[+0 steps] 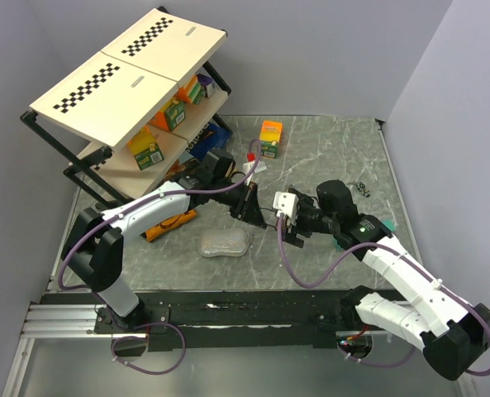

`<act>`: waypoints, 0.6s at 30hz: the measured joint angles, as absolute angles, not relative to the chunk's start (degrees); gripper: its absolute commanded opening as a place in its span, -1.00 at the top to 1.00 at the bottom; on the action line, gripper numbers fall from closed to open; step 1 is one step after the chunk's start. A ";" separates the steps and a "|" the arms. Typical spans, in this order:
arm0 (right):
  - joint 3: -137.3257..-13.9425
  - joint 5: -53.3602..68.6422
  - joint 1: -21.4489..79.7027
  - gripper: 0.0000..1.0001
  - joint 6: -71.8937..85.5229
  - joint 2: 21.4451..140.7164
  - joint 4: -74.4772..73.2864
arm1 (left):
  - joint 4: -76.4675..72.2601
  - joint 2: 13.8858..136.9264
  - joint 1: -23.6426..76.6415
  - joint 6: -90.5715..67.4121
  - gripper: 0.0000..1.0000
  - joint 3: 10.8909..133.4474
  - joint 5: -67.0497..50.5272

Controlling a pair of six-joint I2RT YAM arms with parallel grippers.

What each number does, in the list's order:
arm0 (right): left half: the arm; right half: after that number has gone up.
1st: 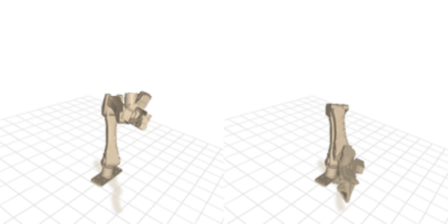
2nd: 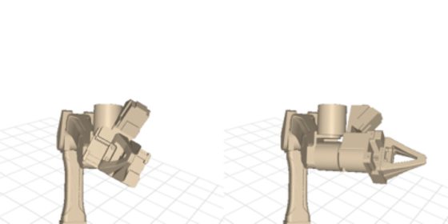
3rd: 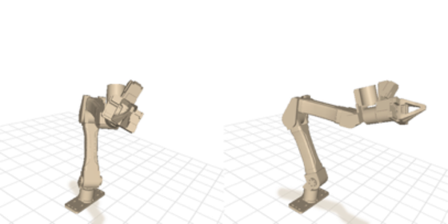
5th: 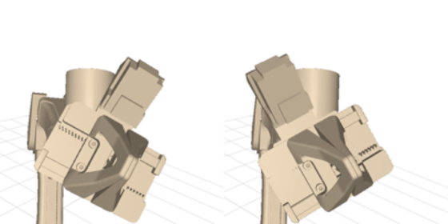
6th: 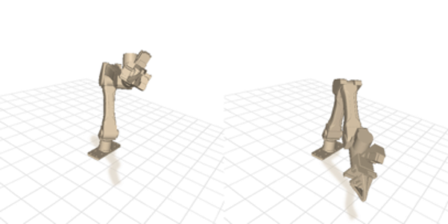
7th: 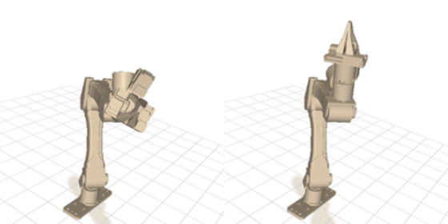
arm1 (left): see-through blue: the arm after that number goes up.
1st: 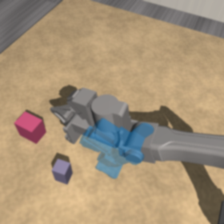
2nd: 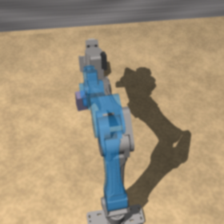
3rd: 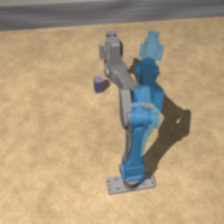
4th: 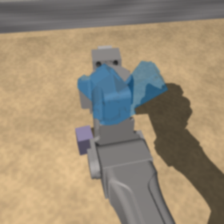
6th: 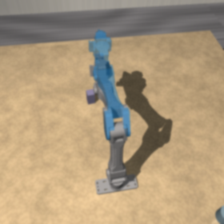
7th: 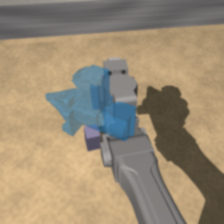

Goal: Lock with the key
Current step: Place the lock at the center of the board.

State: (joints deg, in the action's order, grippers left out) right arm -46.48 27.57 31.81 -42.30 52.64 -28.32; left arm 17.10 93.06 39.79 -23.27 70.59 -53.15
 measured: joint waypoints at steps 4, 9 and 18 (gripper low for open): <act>-46.48 25.69 32.62 -0.32 -42.15 53.45 -27.16 | 17.02 93.06 39.79 -23.31 0.98 70.50 -53.15; -46.37 24.47 33.08 0.13 -41.71 53.49 -27.09 | 16.29 93.03 39.68 -23.18 0.98 70.48 -52.97; -45.30 22.87 32.77 0.35 -39.79 53.52 -27.42 | 15.79 91.94 39.46 -22.17 -0.42 70.30 -53.45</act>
State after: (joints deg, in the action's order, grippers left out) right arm -45.30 22.87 32.77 -39.79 53.52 -27.42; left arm 15.79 91.94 39.46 -22.17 70.30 -53.45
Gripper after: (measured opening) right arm 0.647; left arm 0.536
